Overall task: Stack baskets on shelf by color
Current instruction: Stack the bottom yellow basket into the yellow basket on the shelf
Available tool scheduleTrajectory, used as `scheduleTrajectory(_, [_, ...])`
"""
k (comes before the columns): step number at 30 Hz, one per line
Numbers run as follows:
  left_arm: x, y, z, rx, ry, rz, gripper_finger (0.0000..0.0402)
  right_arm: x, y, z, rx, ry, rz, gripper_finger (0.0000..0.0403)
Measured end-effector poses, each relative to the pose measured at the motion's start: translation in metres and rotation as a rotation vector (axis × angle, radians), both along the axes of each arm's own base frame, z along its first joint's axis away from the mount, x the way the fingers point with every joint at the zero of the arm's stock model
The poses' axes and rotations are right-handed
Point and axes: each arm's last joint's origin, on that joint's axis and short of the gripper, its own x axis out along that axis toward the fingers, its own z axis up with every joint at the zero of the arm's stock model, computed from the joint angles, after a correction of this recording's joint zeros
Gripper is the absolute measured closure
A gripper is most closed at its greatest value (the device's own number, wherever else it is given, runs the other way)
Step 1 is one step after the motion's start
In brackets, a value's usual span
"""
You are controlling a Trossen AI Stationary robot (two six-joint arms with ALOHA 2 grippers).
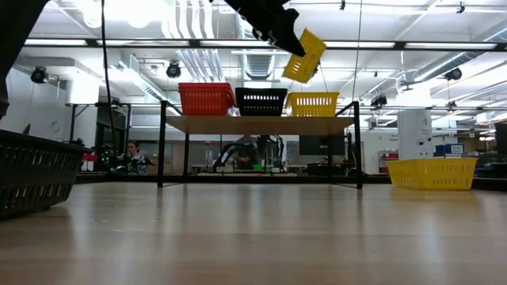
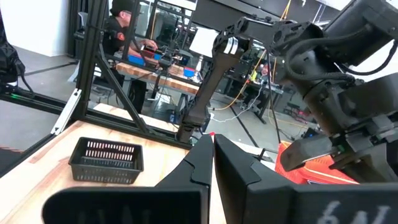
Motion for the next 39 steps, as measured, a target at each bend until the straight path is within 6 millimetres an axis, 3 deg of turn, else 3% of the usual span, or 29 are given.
scheduleTrajectory(6, [0.001,0.000,-0.012,-0.002,0.009,0.000,0.0402,0.000,0.000,0.000,0.000,0.000,0.000,0.0394])
scheduleTrajectory(11, [0.001,0.001,-0.010,0.000,0.000,0.001,0.0399,0.000,0.000,0.000,-0.001,0.000,0.000,0.0394])
scheduleTrajectory(23, [0.003,0.003,-0.006,0.009,-0.047,0.005,0.0334,0.000,0.000,0.000,0.001,0.000,0.000,0.0394])
scheduleTrajectory(33, [0.003,0.003,-0.006,0.009,-0.046,0.006,0.0323,0.000,0.000,0.000,0.002,-0.001,0.000,0.0394])
scheduleTrajectory(39, [-0.015,-0.015,0.010,-0.023,-0.015,-0.016,0.0323,0.000,0.000,0.000,-0.001,0.001,0.000,0.0394])
